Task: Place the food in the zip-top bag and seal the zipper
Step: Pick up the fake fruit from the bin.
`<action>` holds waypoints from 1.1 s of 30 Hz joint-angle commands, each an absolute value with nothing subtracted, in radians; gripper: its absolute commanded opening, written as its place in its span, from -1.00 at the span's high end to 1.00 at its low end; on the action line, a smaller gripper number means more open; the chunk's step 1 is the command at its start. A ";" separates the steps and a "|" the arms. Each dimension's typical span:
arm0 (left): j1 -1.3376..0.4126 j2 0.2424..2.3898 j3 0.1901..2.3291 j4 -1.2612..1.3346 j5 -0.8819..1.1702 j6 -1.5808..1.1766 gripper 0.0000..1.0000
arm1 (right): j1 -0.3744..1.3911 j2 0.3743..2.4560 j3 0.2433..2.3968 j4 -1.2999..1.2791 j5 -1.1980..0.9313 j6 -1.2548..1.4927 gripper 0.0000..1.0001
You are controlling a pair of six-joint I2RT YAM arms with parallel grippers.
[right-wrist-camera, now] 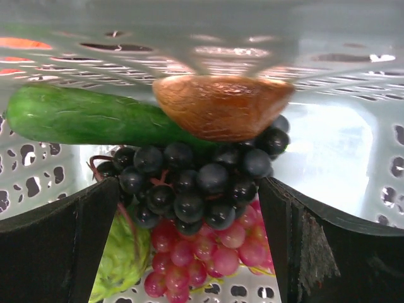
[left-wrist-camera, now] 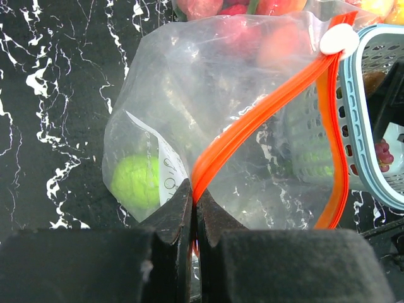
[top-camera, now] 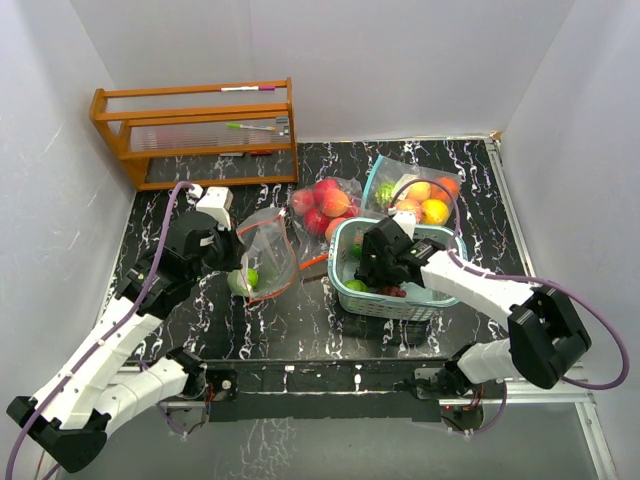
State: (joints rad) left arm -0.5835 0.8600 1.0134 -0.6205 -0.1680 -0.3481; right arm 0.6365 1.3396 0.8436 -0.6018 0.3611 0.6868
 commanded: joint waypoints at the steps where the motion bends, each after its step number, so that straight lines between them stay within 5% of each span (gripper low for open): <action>1: -0.580 0.850 1.006 -0.593 -0.161 -0.350 1.00 | 0.634 1.367 0.808 -0.477 0.317 0.690 -0.91; 8: -0.579 0.851 1.011 -0.596 -0.159 -0.345 1.00 | 0.602 1.388 0.753 -0.436 0.294 0.720 -0.56; 16: -0.579 0.853 1.022 -0.601 -0.164 -0.345 1.00 | 0.601 1.262 0.830 -0.497 0.302 0.685 0.79; 33: -0.579 0.906 1.036 -0.561 -0.133 -0.358 1.00 | 0.602 0.988 1.265 -0.716 0.050 0.463 0.85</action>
